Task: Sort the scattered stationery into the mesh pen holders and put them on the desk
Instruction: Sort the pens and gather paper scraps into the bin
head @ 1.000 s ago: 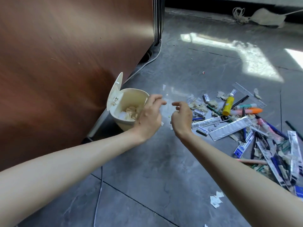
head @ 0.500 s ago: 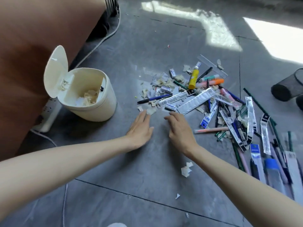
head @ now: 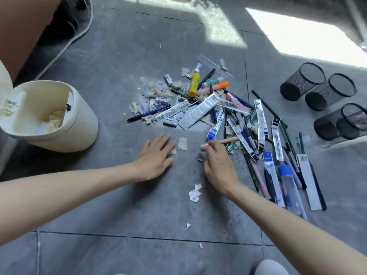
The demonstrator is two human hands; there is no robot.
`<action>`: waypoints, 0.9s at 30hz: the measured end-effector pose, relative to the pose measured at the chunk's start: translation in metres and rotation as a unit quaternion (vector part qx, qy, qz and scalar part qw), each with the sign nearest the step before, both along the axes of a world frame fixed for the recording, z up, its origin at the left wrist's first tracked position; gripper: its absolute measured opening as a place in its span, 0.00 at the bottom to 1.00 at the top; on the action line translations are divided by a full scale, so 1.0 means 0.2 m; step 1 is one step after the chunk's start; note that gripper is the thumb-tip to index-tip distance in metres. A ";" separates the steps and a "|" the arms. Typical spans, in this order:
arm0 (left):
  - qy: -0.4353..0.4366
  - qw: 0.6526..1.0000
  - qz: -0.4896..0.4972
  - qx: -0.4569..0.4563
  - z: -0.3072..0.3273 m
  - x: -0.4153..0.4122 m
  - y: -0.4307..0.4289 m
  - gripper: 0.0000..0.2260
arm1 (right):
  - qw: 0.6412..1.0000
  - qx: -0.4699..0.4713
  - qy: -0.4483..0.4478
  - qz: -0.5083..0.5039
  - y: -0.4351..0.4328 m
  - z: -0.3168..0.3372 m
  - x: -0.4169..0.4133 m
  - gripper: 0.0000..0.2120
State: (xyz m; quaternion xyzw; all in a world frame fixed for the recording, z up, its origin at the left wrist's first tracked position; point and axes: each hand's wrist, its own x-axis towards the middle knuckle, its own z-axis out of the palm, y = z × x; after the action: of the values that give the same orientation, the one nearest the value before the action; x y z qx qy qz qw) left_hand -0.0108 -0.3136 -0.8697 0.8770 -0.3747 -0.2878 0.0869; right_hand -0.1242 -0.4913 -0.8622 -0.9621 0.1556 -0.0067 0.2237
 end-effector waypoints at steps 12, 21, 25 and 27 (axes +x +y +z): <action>-0.195 0.952 0.234 -0.032 0.04 0.42 0.01 0.13 | 1.000 -0.011 -0.010 0.018 -0.04 0.02 0.31 0.14; -0.255 0.955 0.153 -0.002 0.07 0.43 -0.01 0.06 | 0.996 0.023 0.061 0.061 0.05 0.01 0.68 0.13; -0.224 0.953 0.195 -0.060 0.06 0.41 0.01 0.04 | 0.994 -0.028 0.061 0.091 0.09 -0.03 0.74 0.11; -0.205 0.943 0.238 -0.110 0.06 0.39 0.00 0.05 | 0.997 0.011 0.053 0.063 0.09 -0.02 0.74 0.10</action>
State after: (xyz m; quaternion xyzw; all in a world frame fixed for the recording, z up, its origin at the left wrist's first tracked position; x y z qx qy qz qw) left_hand 0.0677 -0.3143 -0.8567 0.9656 -0.1945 -0.0303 0.1700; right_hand 0.0241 -0.4729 -0.8653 -0.9665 0.1067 0.0599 0.2255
